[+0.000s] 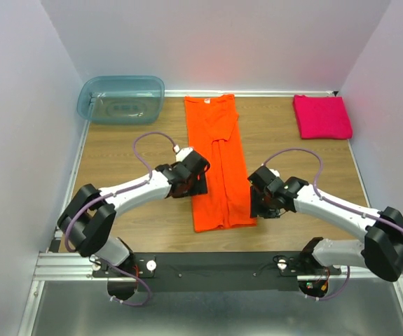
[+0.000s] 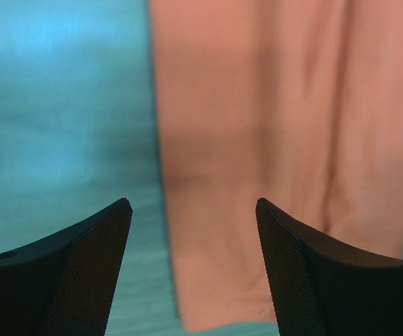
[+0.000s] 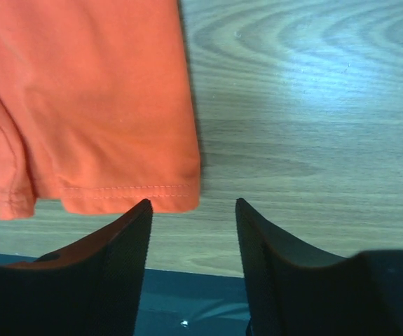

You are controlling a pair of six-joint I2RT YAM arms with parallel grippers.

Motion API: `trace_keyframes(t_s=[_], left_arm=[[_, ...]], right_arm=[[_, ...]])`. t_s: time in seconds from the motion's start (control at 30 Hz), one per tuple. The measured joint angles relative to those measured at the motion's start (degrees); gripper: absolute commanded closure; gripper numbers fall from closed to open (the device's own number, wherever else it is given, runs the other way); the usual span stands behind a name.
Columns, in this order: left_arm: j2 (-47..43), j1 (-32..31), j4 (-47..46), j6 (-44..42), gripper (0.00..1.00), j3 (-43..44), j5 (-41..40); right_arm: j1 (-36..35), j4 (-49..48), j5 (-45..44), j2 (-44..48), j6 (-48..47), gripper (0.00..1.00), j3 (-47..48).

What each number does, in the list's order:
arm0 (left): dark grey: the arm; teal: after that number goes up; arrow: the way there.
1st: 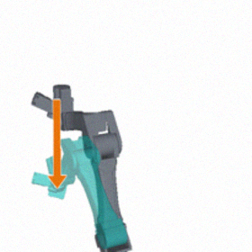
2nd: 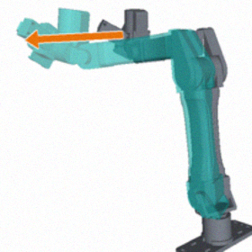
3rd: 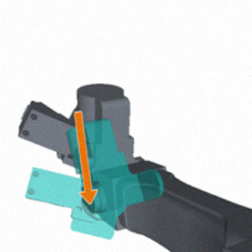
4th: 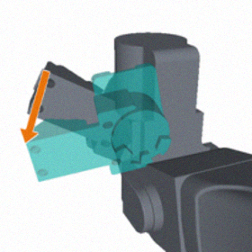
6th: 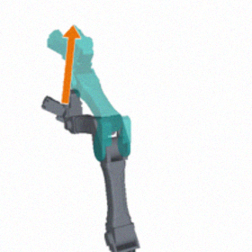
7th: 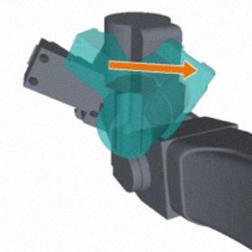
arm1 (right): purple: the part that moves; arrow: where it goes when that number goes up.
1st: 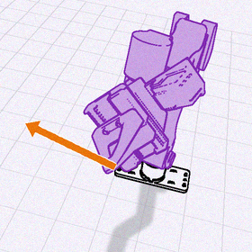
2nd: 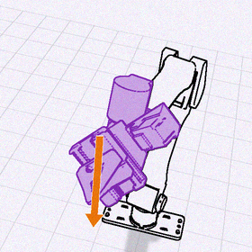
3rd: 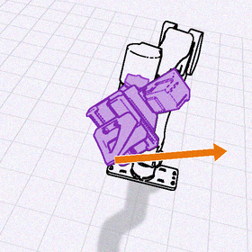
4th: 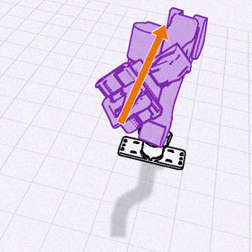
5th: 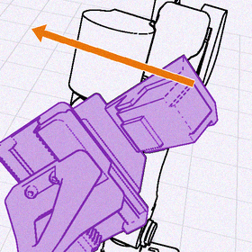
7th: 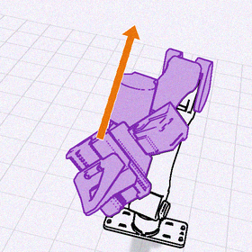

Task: Fold and stack the t-shirts
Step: Fold the tshirt

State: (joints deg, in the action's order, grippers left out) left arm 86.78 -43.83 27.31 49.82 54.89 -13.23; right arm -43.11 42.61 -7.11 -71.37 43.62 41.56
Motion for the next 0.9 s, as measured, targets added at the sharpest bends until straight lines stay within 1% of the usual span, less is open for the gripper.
trace_keyframes(t_s=[0.07,0.23,0.3,0.37,0.5,0.57,0.87,0.9], left_arm=[[-2.14,-2.05,2.58,2.80,0.23,-2.80,0.00],[-11.43,-3.91,4.70,6.60,0.23,-7.80,0.57],[-13.29,-4.09,4.87,7.45,0.23,-9.03,1.14],[-14.10,-4.26,4.94,8.22,0.23,-10.47,2.08],[-14.23,-5.27,5.01,9.01,0.23,-13.09,3.69],[-14.23,-5.75,4.98,9.38,0.23,-13.86,4.46],[-14.19,-6.84,4.50,9.62,0.23,-14.23,5.86],[-14.10,-6.91,4.46,9.62,0.23,-14.23,6.08]], right_arm=[[0.13,-0.39,-0.02,0.57,-0.17,0.51,-0.04],[0.22,-2.51,0.42,-0.68,-0.66,0.53,-0.70],[0.22,-3.06,0.59,-1.51,-0.63,0.53,-1.14],[0.22,-3.48,0.59,-2.29,-0.61,0.53,-1.49],[0.22,-4.26,0.59,-4.11,-0.57,0.58,-1.84],[0.22,-4.66,0.74,-4.98,-0.57,0.59,-2.14],[0.50,-5.90,2.27,-6.14,-0.63,0.61,-3.19],[0.50,-5.92,2.47,-6.40,-0.76,0.64,-3.13]])
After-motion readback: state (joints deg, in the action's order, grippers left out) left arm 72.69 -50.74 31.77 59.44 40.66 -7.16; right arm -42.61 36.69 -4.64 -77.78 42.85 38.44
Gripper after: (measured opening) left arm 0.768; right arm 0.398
